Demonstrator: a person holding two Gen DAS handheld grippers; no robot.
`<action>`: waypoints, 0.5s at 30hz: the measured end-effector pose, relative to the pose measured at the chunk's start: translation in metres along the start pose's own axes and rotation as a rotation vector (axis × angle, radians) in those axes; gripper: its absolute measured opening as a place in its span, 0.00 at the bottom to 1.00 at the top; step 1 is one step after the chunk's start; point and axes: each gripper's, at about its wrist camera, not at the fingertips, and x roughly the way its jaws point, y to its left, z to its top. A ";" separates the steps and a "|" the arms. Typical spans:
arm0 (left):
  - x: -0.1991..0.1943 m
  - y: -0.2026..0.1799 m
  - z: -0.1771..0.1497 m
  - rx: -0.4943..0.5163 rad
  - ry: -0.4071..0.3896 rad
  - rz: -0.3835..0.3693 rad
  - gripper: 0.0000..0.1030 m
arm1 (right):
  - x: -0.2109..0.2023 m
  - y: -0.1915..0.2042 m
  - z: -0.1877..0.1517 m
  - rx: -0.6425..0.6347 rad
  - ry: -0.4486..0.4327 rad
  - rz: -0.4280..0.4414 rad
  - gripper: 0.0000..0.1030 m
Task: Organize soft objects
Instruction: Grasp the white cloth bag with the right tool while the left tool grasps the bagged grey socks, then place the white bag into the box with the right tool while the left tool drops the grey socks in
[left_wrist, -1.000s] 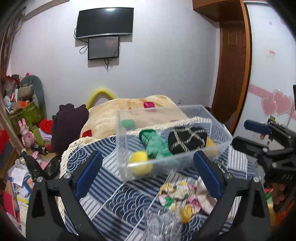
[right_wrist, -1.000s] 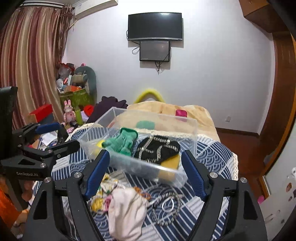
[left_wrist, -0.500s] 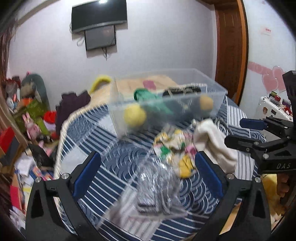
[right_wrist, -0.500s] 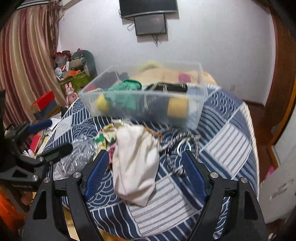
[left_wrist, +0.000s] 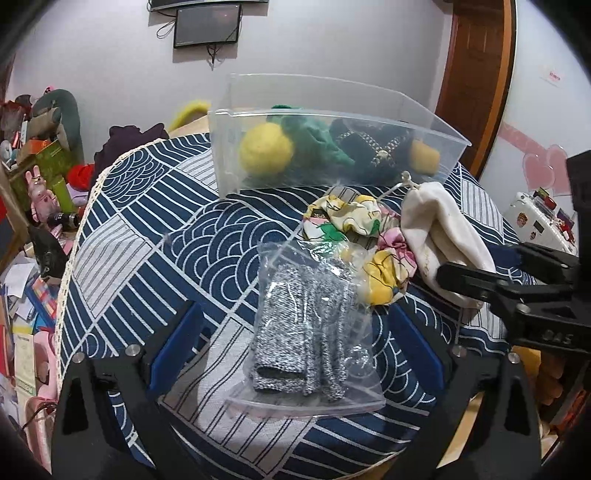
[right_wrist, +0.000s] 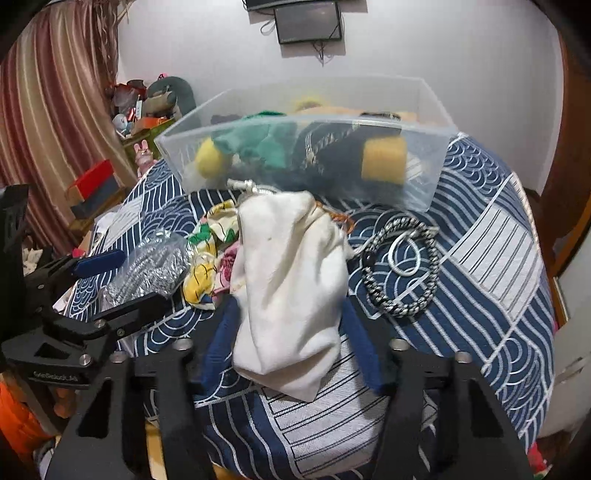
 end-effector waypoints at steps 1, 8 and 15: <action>0.001 -0.001 -0.001 0.006 0.008 -0.002 0.76 | 0.000 0.000 -0.001 -0.001 -0.003 -0.004 0.42; 0.002 -0.003 -0.005 0.007 0.019 -0.029 0.44 | -0.015 0.000 -0.001 -0.014 -0.050 -0.012 0.18; -0.015 -0.001 0.004 0.010 -0.039 0.003 0.36 | -0.040 0.005 0.003 -0.028 -0.133 -0.011 0.18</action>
